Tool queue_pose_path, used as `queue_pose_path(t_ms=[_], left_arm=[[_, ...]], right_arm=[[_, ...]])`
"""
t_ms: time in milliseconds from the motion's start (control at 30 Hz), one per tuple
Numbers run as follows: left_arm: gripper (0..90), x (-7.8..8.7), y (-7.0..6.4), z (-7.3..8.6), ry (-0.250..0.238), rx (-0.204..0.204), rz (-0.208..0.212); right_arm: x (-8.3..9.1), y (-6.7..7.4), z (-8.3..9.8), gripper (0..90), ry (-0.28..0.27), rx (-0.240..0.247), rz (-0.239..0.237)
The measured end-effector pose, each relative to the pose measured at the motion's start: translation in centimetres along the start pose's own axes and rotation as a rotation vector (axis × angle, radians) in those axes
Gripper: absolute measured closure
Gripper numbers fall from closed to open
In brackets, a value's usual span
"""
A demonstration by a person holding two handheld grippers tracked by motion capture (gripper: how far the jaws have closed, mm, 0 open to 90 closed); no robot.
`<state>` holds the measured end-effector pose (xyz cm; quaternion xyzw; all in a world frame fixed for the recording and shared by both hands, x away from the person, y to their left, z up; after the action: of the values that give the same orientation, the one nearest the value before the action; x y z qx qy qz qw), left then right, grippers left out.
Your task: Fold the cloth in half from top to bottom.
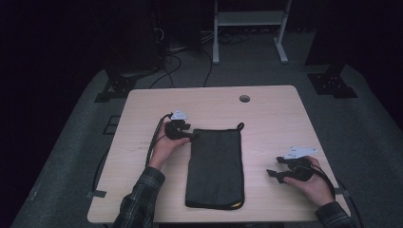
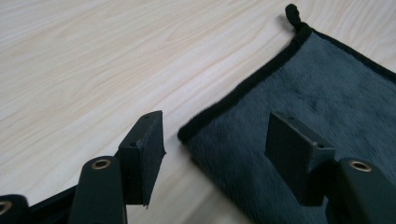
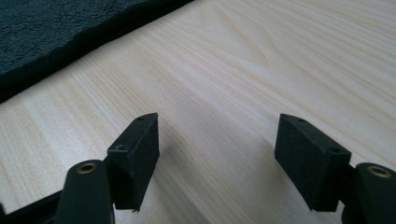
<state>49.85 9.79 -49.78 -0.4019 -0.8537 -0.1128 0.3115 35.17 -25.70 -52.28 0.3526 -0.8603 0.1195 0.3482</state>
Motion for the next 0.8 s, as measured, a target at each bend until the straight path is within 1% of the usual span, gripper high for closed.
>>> queue_pose_path(t_ms=[33, 67, 133, 200, 300, 367, 400, 433, 467, 500, 533, 600, 667, 700, 767, 800], left_arm=[[36.7, -0.4, 0.1, -0.1, 0.01, -0.002, 0.001], [37.1, -0.8, 0.1, -0.1, 0.007, 0.001, 0.002], [40.1, -1.2, 0.4, 0.0, 0.034, -0.008, -0.004], [45.6, -1.5, 0.5, 0.1, 0.049, -0.009, 0.006], [57.9, -1.8, 0.5, 0.5, 0.072, -0.015, 0.015], [62.3, -1.8, 0.6, 0.6, 0.069, 0.0, 0.024], [66.3, -1.8, 0.6, 0.6, 0.061, 0.009, 0.029], [70.1, -1.8, 0.6, 0.6, 0.057, 0.023, 0.035], [74.9, -1.8, 0.6, 0.6, 0.054, 0.027, 0.046], [78.7, -1.8, 0.5, 0.7, 0.056, 0.022, 0.046], [80.5, -1.8, 0.5, 0.6, 0.054, 0.026, 0.043], [82.5, -1.7, 0.4, 0.6, 0.056, 0.021, 0.041], [82.7, -1.6, 0.3, 0.5, 0.056, 0.009, 0.038], [82.8, -1.5, 0.3, 0.4, 0.048, 0.005, 0.038], [82.8, -1.2, 0.1, 0.0, 0.023, 0.008, 0.041], [82.9, -1.0, 0.0, -0.2, 0.011, 0.001, 0.043]], right_arm=[[0.0, 0.0, 0.0, 29.5, -0.001, -0.001, 0.0], [0.0, 0.0, 0.0, 29.3, -0.002, 0.001, -0.001], [0.0, 0.0, 0.1, 28.9, -0.004, 0.004, 0.001], [0.0, 0.1, 0.1, 28.0, -0.006, 0.006, 0.002], [-0.1, 0.2, 0.2, 22.7, -0.01, 0.017, 0.007], [-0.2, 0.3, 0.2, 20.5, -0.013, 0.018, 0.004], [-0.3, 0.4, 0.2, 20.6, -0.013, 0.017, 0.006], [-0.3, 0.4, 0.1, 22.5, -0.011, 0.016, 0.006], [-0.2, 0.3, 0.1, 26.3, -0.013, 0.01, 0.004], [-0.2, 0.3, 0.0, 29.0, -0.017, 0.0, 0.001], [-0.2, 0.2, -0.1, 31.5, -0.016, -0.009, -0.006], [-0.3, 0.0, -0.5, 36.4, -0.022, -0.024, -0.02], [-0.3, -0.2, -1.1, 42.0, -0.048, -0.033, -0.026], [-0.4, -0.2, -1.5, 41.7, -0.057, -0.043, -0.035], [-0.6, -0.3, -2.4, 42.3, -0.064, -0.033, -0.036], [-0.8, -0.4, -2.9, 42.2, -0.08, -0.035, -0.042]])
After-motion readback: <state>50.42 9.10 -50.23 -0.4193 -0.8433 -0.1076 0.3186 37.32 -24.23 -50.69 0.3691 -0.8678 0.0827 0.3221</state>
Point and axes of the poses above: each handheld gripper's, and its own axes: x roughly backward along the jaws, z roughly out of its underside, y roughly to its left, the point moved 6 cm from there along -x, roughly forward along the jaws, and after that the axes turned 1 degree about -x, right-handed, at the moved point
